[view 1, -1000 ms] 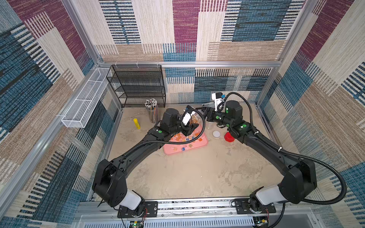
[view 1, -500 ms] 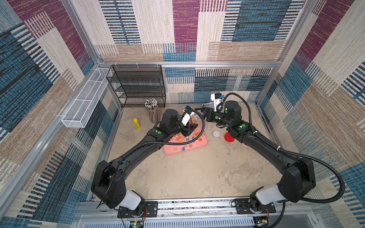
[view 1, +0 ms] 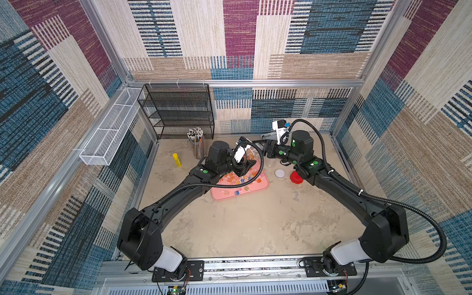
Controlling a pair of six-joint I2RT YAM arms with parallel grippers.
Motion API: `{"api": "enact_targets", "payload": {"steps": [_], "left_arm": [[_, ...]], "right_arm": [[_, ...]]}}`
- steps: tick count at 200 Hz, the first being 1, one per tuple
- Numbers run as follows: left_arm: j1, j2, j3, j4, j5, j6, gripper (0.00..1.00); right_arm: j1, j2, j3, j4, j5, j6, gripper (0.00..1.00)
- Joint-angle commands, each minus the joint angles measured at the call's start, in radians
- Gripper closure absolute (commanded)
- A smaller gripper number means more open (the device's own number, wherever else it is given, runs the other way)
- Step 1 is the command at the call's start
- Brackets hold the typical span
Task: Pour the candies out of the jar
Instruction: Unscrew the lid from the jar.
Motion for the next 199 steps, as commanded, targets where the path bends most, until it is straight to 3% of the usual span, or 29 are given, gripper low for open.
{"api": "enact_targets", "payload": {"steps": [1, 24, 47, 103, 120, 142, 152, 173, 199], "left_arm": [[0.055, -0.011, 0.0, 0.128, 0.338, -0.062, 1.0], [0.079, -0.017, 0.007, 0.157, 0.5, -0.1, 1.0], [0.079, -0.013, 0.025, 0.159, 0.593, -0.122, 1.0], [0.061, 0.016, 0.054, 0.138, 0.599, -0.144, 1.0], [0.048, 0.023, 0.069, 0.095, 0.547, -0.115, 1.0], [0.038, 0.023, 0.079, 0.036, 0.44, -0.081, 1.0], [0.034, 0.022, 0.072, 0.035, 0.386, -0.081, 1.0], [0.026, 0.015, 0.055, 0.043, 0.264, -0.078, 1.0], [0.003, 0.009, 0.044, 0.036, 0.075, -0.056, 1.0]], "right_arm": [[-0.035, -0.044, -0.024, 0.103, -0.176, -0.088, 0.65], [-0.078, -0.087, -0.058, 0.149, -0.348, -0.136, 0.66], [-0.082, -0.112, -0.058, 0.098, -0.412, -0.212, 0.67], [-0.085, -0.106, -0.051, 0.101, -0.435, -0.202, 0.67], [-0.085, -0.097, -0.028, 0.087, -0.402, -0.188, 0.61], [-0.092, -0.085, 0.028, 0.006, -0.247, -0.134, 0.26], [-0.104, -0.083, 0.046, -0.034, -0.173, -0.095, 0.17], [-0.13, -0.086, 0.042, -0.049, -0.086, -0.012, 0.12], [-0.128, -0.085, 0.031, -0.035, -0.067, 0.036, 0.11]]}}
